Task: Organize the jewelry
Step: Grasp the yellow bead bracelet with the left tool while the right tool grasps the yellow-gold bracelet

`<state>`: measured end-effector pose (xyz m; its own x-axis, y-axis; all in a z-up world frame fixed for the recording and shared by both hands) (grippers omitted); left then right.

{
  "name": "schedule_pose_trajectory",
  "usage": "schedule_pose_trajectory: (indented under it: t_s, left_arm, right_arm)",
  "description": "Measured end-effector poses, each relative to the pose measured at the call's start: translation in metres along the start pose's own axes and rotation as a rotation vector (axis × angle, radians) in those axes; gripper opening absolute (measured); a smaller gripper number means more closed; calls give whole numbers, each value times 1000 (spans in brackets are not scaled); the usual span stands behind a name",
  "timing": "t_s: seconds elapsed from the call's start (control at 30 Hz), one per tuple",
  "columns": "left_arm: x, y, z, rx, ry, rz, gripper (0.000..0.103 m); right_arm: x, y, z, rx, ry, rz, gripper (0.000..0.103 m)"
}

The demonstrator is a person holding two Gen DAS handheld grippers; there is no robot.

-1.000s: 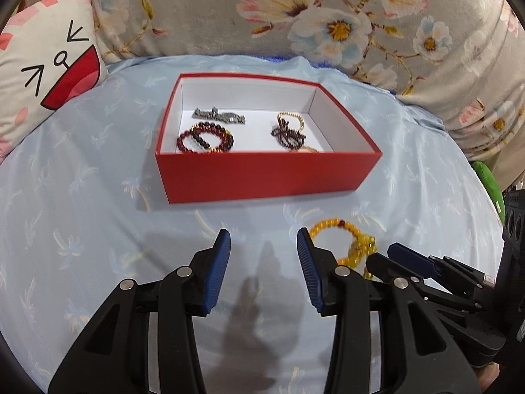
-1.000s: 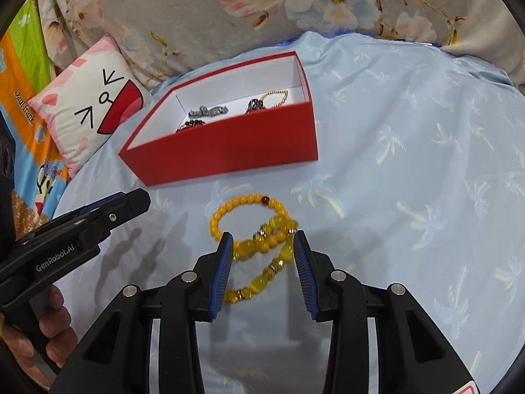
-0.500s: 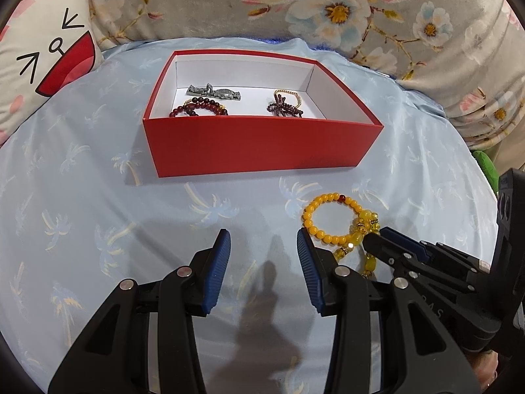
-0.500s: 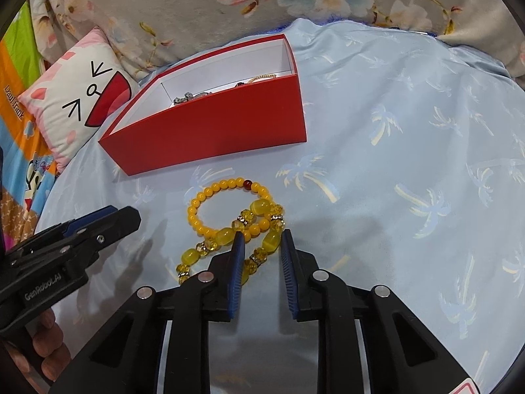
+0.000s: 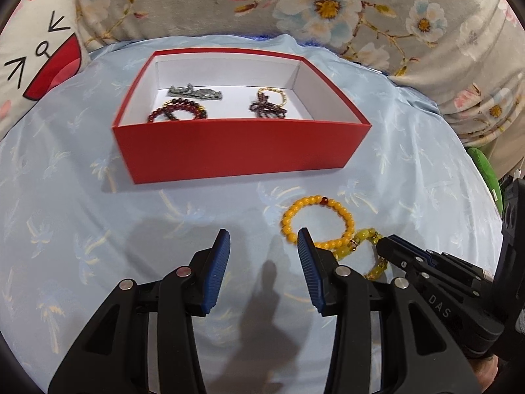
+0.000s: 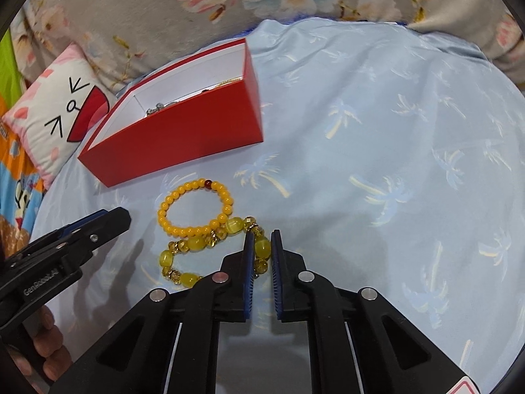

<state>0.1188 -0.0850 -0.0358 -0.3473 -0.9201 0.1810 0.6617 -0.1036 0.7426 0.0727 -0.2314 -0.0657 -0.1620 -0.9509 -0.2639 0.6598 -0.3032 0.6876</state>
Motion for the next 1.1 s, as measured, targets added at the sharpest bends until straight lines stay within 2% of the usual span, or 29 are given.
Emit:
schedule_pose_trajectory:
  t_s: [0.23,0.47,0.57,0.6,0.63,0.83,1.1]
  left_arm:
    - [23,2,-26,-17,-12,-36,41]
    - [27,2,-43,-10,31,-84,39]
    - [26,2,-44,5,57,-108,25]
    - [24,2,-44,7,60,-112,14]
    - [23,1,-43,6,57,-106,10]
    - [18,1,-35,3,38,-87,7]
    - [8,11,-2,37,17,-45,7]
  right_arm:
    - [3,0,3,-2,2,-14,9]
    - [0,-1,-1,-3,6,0,9]
    - [0,-1,-1,-3,6,0,9]
    - [-1,-1,-1,-3,5,0,9]
    - [0,-1,-1,-3,5,0,9]
    - [-4,1,3,3,16,0,9]
    - [-22,16,23,43,67,10,9]
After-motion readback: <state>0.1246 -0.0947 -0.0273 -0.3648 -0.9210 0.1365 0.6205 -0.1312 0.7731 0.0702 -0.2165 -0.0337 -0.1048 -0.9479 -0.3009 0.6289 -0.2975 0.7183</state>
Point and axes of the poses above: each gripper's, at about its wrist camera, not at the fingertips, and z roughly against the way its jaws point, x to its right, y to its top, the point moved 7 cm from there along -z, roughly the way its jaws point, and after that the axes turned 10 degrees about x, right-handed, at the moved point
